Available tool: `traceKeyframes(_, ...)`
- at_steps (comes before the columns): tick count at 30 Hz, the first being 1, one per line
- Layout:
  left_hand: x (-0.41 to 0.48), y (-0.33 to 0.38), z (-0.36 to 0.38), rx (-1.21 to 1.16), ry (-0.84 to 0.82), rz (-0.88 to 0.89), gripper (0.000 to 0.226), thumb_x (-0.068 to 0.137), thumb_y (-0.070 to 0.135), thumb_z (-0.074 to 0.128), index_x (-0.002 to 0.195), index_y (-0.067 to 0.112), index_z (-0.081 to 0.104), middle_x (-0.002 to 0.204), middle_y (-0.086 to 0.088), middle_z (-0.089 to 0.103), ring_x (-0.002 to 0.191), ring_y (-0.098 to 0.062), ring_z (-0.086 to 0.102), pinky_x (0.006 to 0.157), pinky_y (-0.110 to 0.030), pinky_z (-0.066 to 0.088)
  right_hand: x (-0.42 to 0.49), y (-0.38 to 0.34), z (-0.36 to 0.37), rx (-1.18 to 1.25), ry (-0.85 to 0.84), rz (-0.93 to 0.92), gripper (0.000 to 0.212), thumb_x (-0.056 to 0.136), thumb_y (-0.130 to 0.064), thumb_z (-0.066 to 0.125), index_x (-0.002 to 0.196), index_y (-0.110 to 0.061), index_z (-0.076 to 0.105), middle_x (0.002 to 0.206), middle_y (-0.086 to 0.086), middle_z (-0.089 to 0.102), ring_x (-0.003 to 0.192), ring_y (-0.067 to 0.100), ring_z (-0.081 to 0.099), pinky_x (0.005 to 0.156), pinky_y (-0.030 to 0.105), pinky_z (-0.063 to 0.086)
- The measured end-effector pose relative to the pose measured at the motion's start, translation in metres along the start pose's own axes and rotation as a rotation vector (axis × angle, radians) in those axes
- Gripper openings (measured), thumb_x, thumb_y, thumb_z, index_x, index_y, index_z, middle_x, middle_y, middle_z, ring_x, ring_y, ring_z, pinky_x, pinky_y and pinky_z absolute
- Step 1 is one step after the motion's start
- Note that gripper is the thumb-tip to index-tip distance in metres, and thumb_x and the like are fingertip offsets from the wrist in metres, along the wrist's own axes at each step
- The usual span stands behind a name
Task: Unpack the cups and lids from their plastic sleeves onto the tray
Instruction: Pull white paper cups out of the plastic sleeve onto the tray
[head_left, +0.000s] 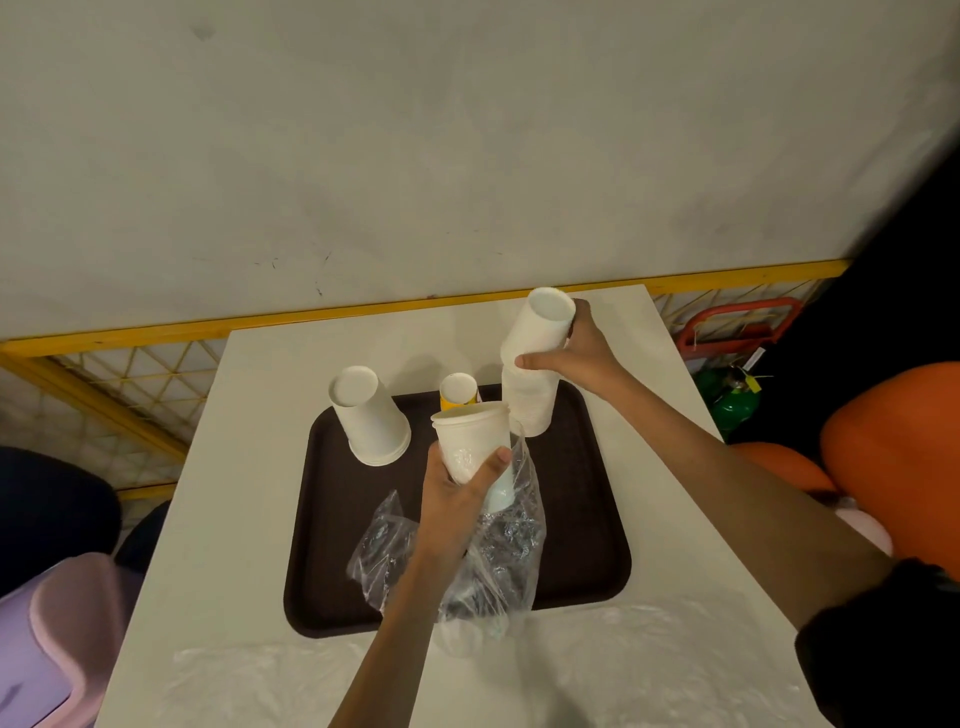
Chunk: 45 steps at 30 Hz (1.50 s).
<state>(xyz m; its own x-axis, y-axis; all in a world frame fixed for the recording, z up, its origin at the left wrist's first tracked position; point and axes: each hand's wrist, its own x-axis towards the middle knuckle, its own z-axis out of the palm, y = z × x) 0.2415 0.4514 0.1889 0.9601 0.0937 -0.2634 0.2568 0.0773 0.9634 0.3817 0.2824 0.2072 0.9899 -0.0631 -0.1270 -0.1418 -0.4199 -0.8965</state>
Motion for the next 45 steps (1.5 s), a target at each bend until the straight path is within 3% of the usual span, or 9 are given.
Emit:
traceKeyframes(5,0.000,-0.002,0.005,0.002,-0.020,-0.028,0.056,0.076,0.024,0.073,0.124,0.015,0.045,0.112,-0.006,0.060,0.094,-0.013,0.063,0.063,-0.014,0.051,-0.007,-0.005,-0.005,0.048,0.166,-0.105,0.089,0.070,-0.037,0.082,0.141,-0.020,0.030,0.144,0.002,0.037,0.131,0.017,0.037,0.102,0.027,0.034)
traceKeyframes(8,-0.003,0.000,0.008,0.001,-0.045,-0.026,0.063,0.073,0.027,0.074,0.126,0.013,0.045,0.113,-0.007,0.061,0.096,-0.015,0.063,0.065,-0.016,0.053,-0.019,-0.022,-0.006,0.098,0.258,-0.266,0.071,0.072,-0.034,0.081,0.131,-0.021,0.043,0.128,-0.002,0.049,0.115,0.010,0.047,0.093,0.015,0.038)
traceKeyframes(11,-0.005,0.004,0.011,0.012,-0.070,-0.005,0.070,0.066,0.031,0.074,0.127,0.011,0.046,0.113,-0.007,0.062,0.097,-0.015,0.064,0.067,-0.018,0.053,-0.029,-0.045,-0.008,0.074,-0.006,-0.255,0.053,0.073,-0.034,0.080,0.117,-0.025,0.051,0.103,-0.005,0.059,0.091,0.009,0.057,0.074,0.010,0.043)
traceKeyframes(14,-0.008,0.007,0.012,0.010,-0.097,0.010,0.068,0.066,0.028,0.075,0.125,0.010,0.048,0.108,-0.004,0.063,0.093,-0.013,0.064,0.069,-0.020,0.055,-0.039,-0.061,-0.008,-0.174,-0.487,-0.105,0.052,0.078,-0.040,0.073,0.122,-0.023,0.052,0.103,-0.005,0.060,0.095,0.008,0.057,0.080,0.021,0.045)
traceKeyframes(17,-0.012,0.008,0.011,0.005,-0.120,0.014,0.061,0.070,0.023,0.075,0.124,0.012,0.049,0.109,-0.004,0.063,0.095,-0.014,0.064,0.073,-0.024,0.056,-0.048,-0.061,-0.001,-0.370,-0.719,-0.016,0.053,0.081,-0.044,0.068,0.126,-0.018,0.054,0.110,-0.005,0.057,0.105,0.013,0.055,0.090,0.028,0.048)
traceKeyframes(24,-0.020,0.011,0.008,0.009,-0.163,0.032,0.038,0.081,0.010,0.071,0.105,0.030,0.048,0.103,0.006,0.060,0.092,-0.009,0.062,0.066,-0.017,0.054,-0.052,-0.061,-0.002,-0.396,-0.717,-0.037,0.040,0.082,-0.046,0.065,0.112,-0.020,0.063,0.107,-0.006,0.059,0.104,0.015,0.055,0.092,0.033,0.049)
traceKeyframes(31,-0.025,0.009,0.004,-0.086,-0.120,-0.002,0.045,0.076,0.020,0.071,0.116,0.025,0.050,0.116,-0.004,0.061,0.104,-0.022,0.065,0.073,-0.029,0.059,-0.050,-0.066,-0.023,-0.287,-0.632,0.019,0.042,0.090,-0.032,0.060,0.130,-0.021,0.050,0.119,0.001,0.050,0.110,0.019,0.048,0.088,0.030,0.046)
traceKeyframes(37,-0.024,0.015,0.004,-0.236,-0.058,0.028,0.045,0.080,0.009,0.068,0.122,0.011,0.054,0.114,-0.005,0.065,0.094,-0.010,0.069,0.069,-0.019,0.054,-0.049,-0.062,-0.047,-0.215,-0.759,0.118,0.053,0.084,-0.023,0.069,0.132,-0.017,0.046,0.113,0.005,0.056,0.115,0.030,0.055,0.087,0.031,0.052)
traceKeyframes(45,-0.023,0.023,0.010,-0.241,-0.106,0.075,0.030,0.078,0.012,0.067,0.106,0.015,0.059,0.085,0.003,0.070,0.073,-0.006,0.067,0.064,-0.017,0.053,-0.051,-0.067,-0.055,-0.512,-0.934,0.160,0.048,0.088,-0.022,0.064,0.133,-0.012,0.048,0.125,0.008,0.059,0.116,0.024,0.056,0.082,0.019,0.048)
